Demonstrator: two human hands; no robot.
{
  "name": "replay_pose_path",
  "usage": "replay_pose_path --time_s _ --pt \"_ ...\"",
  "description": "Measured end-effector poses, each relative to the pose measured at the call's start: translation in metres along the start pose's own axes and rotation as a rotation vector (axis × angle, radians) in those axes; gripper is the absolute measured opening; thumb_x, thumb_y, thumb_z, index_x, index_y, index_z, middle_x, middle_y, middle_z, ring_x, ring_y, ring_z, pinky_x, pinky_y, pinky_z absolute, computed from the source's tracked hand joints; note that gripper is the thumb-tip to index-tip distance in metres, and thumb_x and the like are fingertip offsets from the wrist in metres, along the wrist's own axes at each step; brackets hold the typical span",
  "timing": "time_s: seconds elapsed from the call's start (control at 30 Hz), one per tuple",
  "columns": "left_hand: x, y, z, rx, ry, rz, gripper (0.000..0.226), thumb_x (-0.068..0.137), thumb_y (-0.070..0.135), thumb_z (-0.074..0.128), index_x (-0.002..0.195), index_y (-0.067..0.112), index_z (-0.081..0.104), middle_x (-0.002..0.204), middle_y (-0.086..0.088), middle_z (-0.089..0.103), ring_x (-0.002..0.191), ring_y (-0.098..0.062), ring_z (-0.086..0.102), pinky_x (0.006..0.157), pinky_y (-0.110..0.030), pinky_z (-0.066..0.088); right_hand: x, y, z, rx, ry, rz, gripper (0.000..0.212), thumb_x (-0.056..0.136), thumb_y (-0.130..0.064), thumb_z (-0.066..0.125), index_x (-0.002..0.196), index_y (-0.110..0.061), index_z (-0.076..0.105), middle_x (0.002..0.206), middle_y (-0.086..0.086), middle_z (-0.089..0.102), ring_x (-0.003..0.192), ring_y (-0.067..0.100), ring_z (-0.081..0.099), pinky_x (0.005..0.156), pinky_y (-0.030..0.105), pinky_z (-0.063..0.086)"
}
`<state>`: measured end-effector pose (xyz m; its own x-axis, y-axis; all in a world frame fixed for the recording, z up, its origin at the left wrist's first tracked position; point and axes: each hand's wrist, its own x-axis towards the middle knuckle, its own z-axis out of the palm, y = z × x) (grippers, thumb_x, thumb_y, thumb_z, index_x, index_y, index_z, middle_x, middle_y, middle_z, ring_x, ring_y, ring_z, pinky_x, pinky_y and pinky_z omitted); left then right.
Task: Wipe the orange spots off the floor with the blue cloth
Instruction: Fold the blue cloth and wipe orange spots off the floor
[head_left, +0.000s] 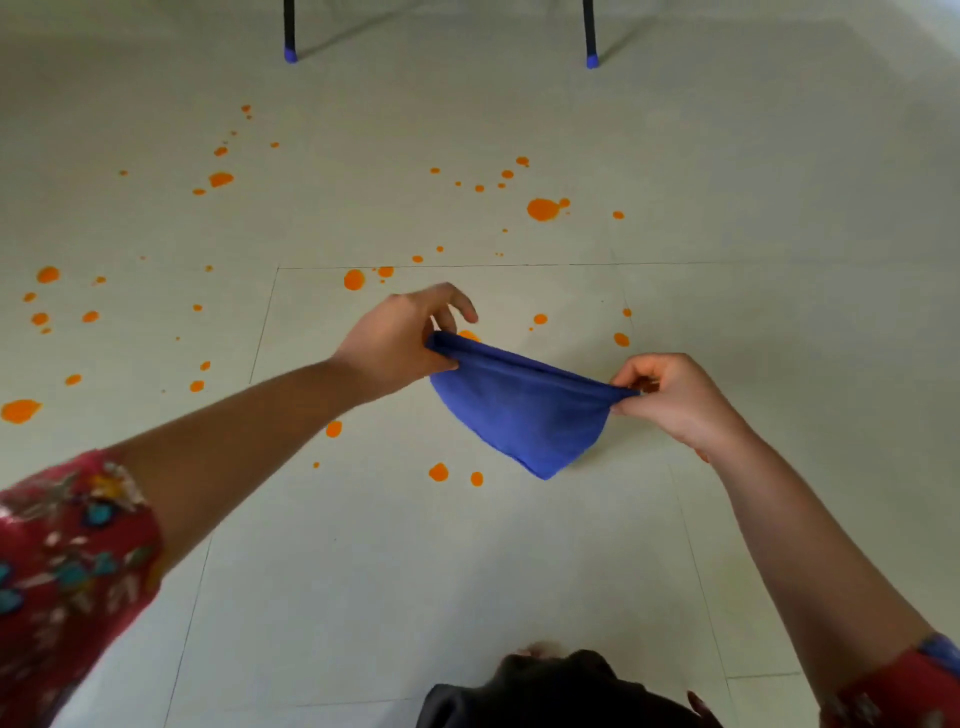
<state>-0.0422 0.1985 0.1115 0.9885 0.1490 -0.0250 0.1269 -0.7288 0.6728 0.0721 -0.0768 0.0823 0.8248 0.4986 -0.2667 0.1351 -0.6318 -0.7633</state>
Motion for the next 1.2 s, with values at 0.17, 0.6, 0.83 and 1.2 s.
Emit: replay_pose_path --time_s 0.17,0.6,0.83,1.2 --pt "-0.024 -0.004 0.044 0.116 0.120 0.158 0.025 0.068 0.004 0.060 0.082 0.024 0.066 0.082 0.009 0.060 0.077 -0.010 0.052 0.062 -0.031 0.047 -0.024 0.014 -0.015 -0.045 0.058 -0.184 0.043 0.064 0.018 0.061 0.064 -0.025 0.058 0.069 -0.018 0.063 0.072 0.003 0.057 0.070 0.015 0.040" --pt "-0.139 -0.100 0.090 0.302 -0.489 -0.018 0.053 0.088 0.038 0.062 0.137 0.031 0.043 0.141 0.012 0.045 0.130 -0.011 0.041 0.107 -0.027 0.030 -0.049 0.100 0.162 -0.585 0.028 0.160 0.066 0.090 -0.063 0.035 0.149 -0.037 0.026 0.162 0.008 0.012 0.146 0.042 0.009 0.111 0.064 0.015" --pt "-0.198 -0.162 0.090 0.341 -0.189 -0.373 0.083 0.084 0.052 0.059 0.151 0.022 0.019 0.160 0.002 0.013 0.147 -0.020 0.013 0.117 -0.041 0.020 -0.062 0.141 0.194 -0.918 -0.099 -0.118 0.058 0.098 -0.043 0.019 0.154 -0.028 0.012 0.162 0.004 0.010 0.145 0.038 0.019 0.107 0.064 0.028" --pt "-0.232 -0.195 0.094 0.339 -0.150 -0.430 0.092 0.080 0.076 0.026 0.152 0.026 -0.003 0.160 0.008 -0.004 0.148 -0.012 -0.005 0.119 -0.042 0.007 -0.058 0.120 0.231 -0.954 -0.132 -0.418 0.058 0.098 -0.049 0.026 0.153 -0.032 0.016 0.161 0.003 0.018 0.146 0.034 0.023 0.113 0.058 0.017"
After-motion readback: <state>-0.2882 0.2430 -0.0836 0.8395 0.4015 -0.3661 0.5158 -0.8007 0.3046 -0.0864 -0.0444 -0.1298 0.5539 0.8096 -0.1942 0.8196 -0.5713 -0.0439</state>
